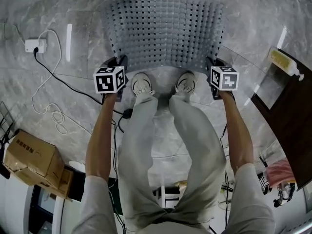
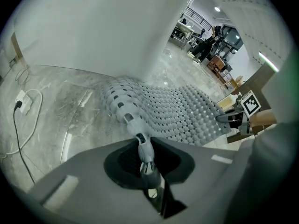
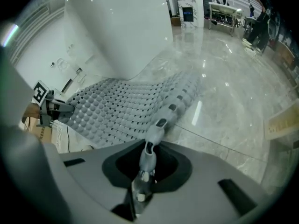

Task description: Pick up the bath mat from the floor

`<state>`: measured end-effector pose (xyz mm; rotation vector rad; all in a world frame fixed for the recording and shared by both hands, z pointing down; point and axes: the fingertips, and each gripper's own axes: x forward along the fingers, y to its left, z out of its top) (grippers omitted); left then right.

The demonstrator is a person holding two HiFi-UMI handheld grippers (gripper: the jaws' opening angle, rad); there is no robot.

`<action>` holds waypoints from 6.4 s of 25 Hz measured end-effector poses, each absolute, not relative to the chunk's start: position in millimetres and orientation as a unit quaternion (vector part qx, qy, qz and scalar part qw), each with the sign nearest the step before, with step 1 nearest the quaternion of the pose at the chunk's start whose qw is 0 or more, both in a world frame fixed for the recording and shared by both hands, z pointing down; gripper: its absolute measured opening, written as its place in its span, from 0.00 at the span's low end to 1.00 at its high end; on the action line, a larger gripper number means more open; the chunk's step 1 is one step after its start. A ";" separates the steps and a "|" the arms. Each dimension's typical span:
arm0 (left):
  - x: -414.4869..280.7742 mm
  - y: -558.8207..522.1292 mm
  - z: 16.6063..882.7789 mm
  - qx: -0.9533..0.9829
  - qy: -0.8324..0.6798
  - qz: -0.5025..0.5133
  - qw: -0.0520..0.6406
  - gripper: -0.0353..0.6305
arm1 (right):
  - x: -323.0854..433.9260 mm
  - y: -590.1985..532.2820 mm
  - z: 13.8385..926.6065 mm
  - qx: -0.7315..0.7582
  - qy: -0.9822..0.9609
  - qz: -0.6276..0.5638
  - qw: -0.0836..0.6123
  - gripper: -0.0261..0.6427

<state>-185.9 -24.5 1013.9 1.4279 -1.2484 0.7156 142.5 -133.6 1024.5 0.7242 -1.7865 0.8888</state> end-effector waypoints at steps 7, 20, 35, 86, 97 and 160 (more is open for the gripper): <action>-168.5 -41.6 966.0 0.607 -0.516 0.292 0.530 0.13 | 121.4 -135.8 979.9 0.283 -0.746 0.369 0.476 0.11; -159.5 -59.5 892.6 0.617 -0.503 0.274 0.540 0.13 | 94.2 -132.6 893.7 0.260 -0.754 0.374 0.474 0.11; -169.9 -53.0 816.4 0.633 -0.507 0.267 0.521 0.13 | 60.0 -117.5 814.8 0.251 -0.772 0.378 0.446 0.11; -145.7 -77.7 458.4 0.681 -0.555 0.177 0.443 0.13 | 57.8 -144.1 436.1 0.307 -0.843 0.287 0.336 0.11; -151.1 -83.8 380.3 0.697 -0.560 0.162 0.418 0.13 | 59.6 -146.7 356.8 0.321 -0.856 0.263 0.307 0.11; -112.6 -212.4 165.0 0.791 -0.548 0.094 0.256 0.13 | 85.7 -239.5 150.6 0.408 -0.887 0.139 0.164 0.11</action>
